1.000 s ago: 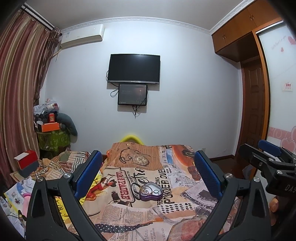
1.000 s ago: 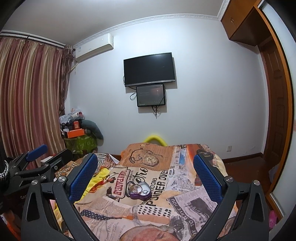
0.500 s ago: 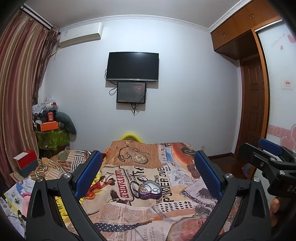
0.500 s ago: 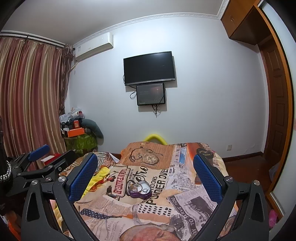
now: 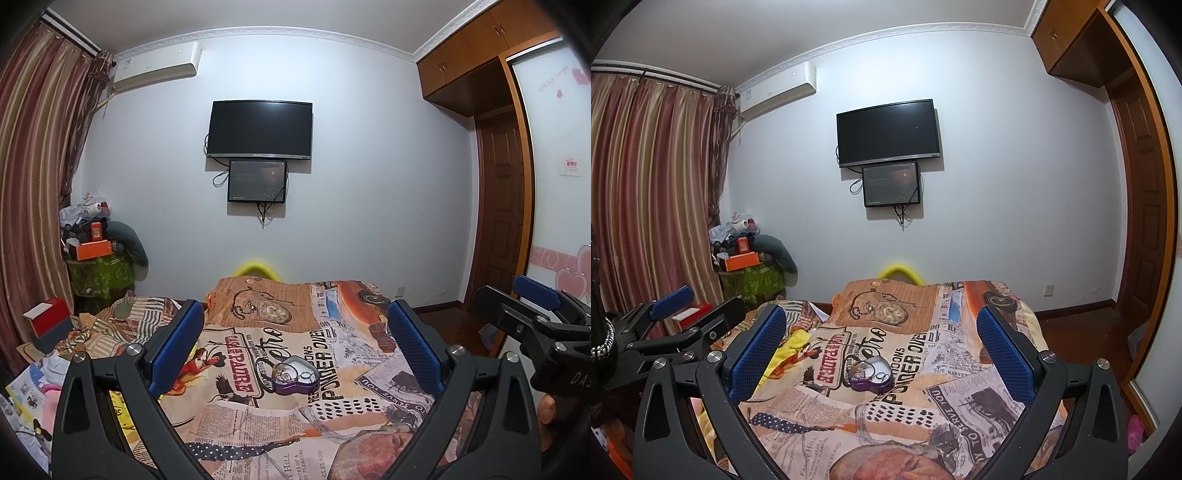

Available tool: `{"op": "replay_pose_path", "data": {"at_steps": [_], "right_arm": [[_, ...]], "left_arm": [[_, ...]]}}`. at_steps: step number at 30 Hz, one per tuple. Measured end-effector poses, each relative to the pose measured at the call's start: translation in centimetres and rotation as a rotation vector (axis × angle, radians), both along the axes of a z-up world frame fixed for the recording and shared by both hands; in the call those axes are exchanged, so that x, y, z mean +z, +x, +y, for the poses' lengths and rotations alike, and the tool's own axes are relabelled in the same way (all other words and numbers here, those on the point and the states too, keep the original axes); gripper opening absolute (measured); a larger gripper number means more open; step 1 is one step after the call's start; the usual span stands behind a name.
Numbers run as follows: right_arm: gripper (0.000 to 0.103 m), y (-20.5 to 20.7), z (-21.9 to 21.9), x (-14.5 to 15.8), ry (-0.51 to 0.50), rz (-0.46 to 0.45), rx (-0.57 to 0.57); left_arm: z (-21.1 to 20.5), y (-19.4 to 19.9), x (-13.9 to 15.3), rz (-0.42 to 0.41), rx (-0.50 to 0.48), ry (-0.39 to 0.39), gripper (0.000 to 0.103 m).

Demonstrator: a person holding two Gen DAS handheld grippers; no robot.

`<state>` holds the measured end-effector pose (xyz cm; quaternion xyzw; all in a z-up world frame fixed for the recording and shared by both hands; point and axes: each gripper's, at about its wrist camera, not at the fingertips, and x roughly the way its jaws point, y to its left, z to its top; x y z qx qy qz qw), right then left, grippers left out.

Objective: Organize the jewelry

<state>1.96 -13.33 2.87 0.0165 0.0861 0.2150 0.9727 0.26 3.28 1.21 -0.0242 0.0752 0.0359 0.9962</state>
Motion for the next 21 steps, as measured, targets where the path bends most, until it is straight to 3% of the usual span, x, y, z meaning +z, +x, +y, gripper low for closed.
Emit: {"op": "replay_pose_path", "data": {"at_steps": [21], "right_arm": [[0.102, 0.50, -0.40, -0.18, 0.017, 0.006, -0.019]], "left_arm": [[0.01, -0.02, -0.19, 0.002, -0.018, 0.005, 0.100]]}}
